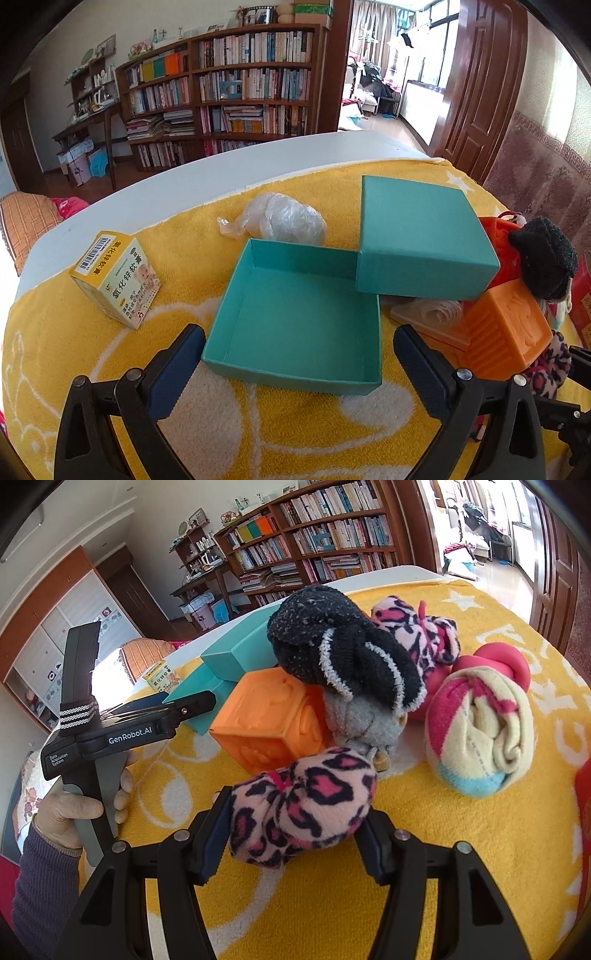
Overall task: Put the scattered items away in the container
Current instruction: 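Grasp the pink leopard plush with the right gripper while the left gripper grasps the teal box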
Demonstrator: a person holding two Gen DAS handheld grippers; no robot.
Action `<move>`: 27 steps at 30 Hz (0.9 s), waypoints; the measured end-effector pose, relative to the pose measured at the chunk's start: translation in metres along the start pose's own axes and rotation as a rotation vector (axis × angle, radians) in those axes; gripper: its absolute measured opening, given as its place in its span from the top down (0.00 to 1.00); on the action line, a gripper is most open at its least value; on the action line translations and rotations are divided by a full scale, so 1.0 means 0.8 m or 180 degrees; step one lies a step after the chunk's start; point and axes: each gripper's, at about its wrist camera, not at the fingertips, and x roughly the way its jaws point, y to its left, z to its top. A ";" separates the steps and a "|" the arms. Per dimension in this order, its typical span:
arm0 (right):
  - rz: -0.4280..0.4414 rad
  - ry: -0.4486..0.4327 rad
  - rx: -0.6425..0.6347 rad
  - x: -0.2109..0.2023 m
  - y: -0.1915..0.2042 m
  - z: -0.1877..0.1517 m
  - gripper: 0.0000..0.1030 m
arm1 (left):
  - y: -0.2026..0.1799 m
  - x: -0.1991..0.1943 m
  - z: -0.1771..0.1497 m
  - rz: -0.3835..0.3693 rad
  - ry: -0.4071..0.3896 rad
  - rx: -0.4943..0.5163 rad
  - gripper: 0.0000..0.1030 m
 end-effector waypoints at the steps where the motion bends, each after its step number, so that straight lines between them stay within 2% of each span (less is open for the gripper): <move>1: -0.0001 -0.0001 -0.0003 0.000 0.001 0.000 0.37 | -0.001 0.004 0.001 -0.0022 0.0062 0.0011 0.00; 5: -0.0004 -0.0002 -0.0007 0.001 0.001 -0.001 0.37 | -0.001 0.016 0.005 0.0006 0.0184 -0.0012 0.00; 9: -0.0031 -0.0006 -0.0045 0.002 0.002 -0.001 0.37 | 0.001 0.026 0.004 0.0151 0.0297 -0.0085 0.00; 14: -0.0037 -0.0009 -0.0059 0.003 0.003 0.000 0.37 | -0.008 0.023 0.002 0.0278 0.0260 -0.0057 0.00; 16: -0.0040 -0.0014 -0.0068 0.003 0.003 0.000 0.37 | -0.012 0.021 0.001 0.0287 0.0245 -0.0061 0.04; 17: -0.0043 -0.0013 -0.0077 0.003 0.006 0.000 0.37 | -0.014 0.020 0.000 0.0242 0.0237 -0.0086 0.10; 27: -0.0032 -0.0055 -0.0088 0.000 0.005 0.001 0.40 | -0.032 -0.004 -0.003 0.0566 0.0056 -0.0099 0.11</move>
